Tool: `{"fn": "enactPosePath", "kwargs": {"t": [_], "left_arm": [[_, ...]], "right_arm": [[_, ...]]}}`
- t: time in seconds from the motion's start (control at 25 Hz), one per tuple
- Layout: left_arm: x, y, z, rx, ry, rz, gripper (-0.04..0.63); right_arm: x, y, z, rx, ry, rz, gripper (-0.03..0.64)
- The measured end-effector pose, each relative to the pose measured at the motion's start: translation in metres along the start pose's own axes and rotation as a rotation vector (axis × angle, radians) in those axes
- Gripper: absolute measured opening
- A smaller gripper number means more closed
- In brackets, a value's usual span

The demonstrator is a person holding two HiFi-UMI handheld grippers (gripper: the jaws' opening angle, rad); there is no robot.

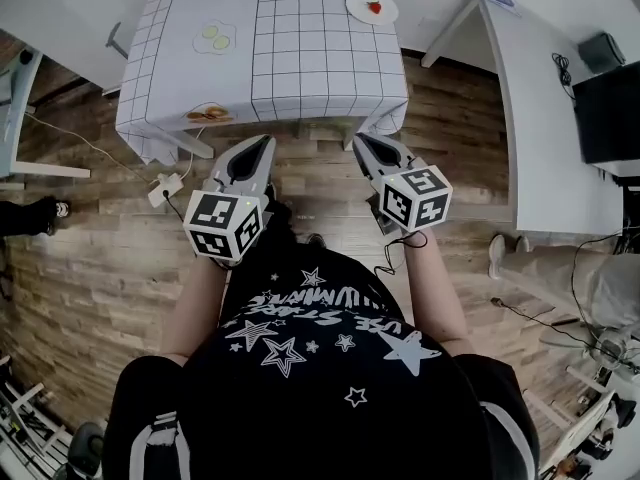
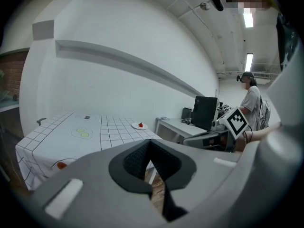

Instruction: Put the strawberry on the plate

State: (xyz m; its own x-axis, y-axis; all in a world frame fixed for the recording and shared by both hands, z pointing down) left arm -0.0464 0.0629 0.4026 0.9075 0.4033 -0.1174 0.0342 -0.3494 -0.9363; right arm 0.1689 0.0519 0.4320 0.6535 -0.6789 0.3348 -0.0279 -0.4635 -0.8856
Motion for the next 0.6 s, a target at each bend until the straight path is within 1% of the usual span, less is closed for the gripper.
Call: {"fn": "enactPosePath", "kwargs": {"t": [0.08, 0.24, 0.4, 0.52, 0.6], "left_arm": [[0.008, -0.007, 0.015, -0.011, 0.009, -0.010, 0.008], [0.008, -0.011, 0.042, -0.026, 0.026, -0.014, 0.008], [0.012, 0.001, 0.052, -0.003, -0.022, 0.018, 0.008], [0.017, 0.019, 0.066, 0.000, -0.060, 0.056, 0.008], [0.015, 0.020, 0.075, 0.005, -0.088, 0.067, 0.008]], "right_arm": [[-0.005, -0.008, 0.008, 0.010, 0.004, -0.018, 0.014], [-0.027, -0.018, 0.011, 0.021, 0.021, -0.046, 0.014], [-0.049, -0.005, 0.023, 0.003, -0.018, -0.013, 0.014], [-0.067, 0.012, 0.034, -0.019, -0.041, -0.014, 0.014], [-0.077, 0.014, 0.033, -0.019, -0.056, -0.018, 0.014]]}}
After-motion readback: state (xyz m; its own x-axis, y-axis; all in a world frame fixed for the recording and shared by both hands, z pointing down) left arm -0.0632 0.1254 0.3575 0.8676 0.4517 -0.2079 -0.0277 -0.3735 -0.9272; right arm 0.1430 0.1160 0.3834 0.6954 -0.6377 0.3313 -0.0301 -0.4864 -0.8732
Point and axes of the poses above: the fingertips, and each gripper's own axes: z backward along the fingers, x to its right, y out of its top, the point moved 6 cm from there along z, backward along the fingers, and after that the axes turned 12 degrees about y, right-handed, at the moved point
